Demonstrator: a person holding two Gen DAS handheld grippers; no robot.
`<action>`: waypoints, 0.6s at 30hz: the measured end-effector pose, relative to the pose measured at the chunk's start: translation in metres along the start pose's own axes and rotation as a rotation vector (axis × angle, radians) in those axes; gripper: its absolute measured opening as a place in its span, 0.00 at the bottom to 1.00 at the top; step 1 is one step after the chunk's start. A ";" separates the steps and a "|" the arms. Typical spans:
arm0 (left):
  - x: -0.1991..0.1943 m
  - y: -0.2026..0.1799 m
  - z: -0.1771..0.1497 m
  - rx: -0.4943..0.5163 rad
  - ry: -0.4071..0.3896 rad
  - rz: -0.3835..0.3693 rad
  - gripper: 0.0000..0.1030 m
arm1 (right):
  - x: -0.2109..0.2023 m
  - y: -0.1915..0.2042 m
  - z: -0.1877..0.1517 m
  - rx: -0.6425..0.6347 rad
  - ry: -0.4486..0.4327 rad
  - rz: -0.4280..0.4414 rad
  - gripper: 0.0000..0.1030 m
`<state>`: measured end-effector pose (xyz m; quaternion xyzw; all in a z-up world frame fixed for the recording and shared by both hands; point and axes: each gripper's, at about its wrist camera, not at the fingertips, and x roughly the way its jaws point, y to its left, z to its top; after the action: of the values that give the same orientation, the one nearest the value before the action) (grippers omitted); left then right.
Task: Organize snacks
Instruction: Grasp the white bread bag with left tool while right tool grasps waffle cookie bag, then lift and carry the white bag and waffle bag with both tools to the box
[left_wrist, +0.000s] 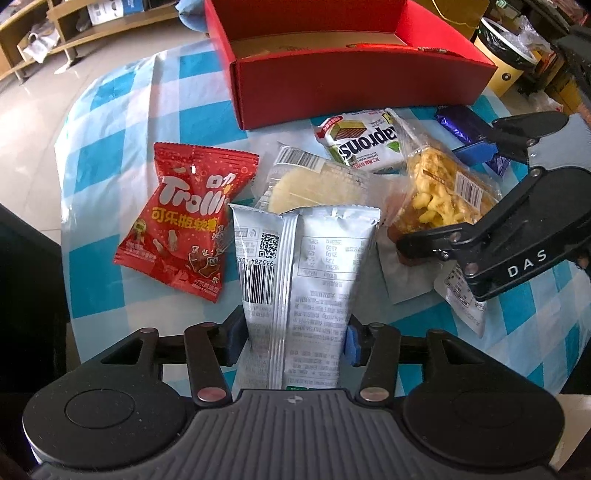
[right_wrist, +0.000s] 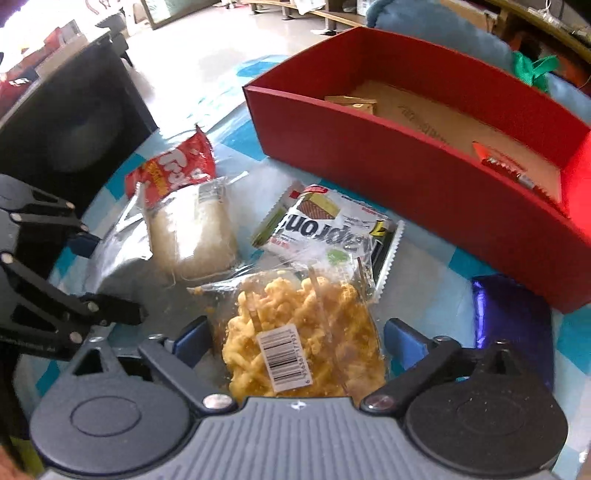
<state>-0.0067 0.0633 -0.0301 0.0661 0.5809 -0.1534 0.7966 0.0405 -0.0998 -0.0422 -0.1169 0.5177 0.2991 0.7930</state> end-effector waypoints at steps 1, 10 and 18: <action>0.001 -0.001 0.000 0.004 0.002 0.004 0.57 | -0.001 0.004 0.000 0.014 -0.001 -0.017 0.85; 0.000 -0.007 -0.002 0.014 -0.007 0.035 0.51 | -0.030 0.011 -0.011 0.061 -0.051 -0.140 0.73; -0.018 -0.017 0.001 0.039 -0.069 0.035 0.50 | -0.057 0.004 -0.022 0.137 -0.109 -0.168 0.72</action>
<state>-0.0165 0.0500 -0.0117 0.0863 0.5486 -0.1527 0.8175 0.0054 -0.1279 0.0000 -0.0893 0.4815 0.2015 0.8483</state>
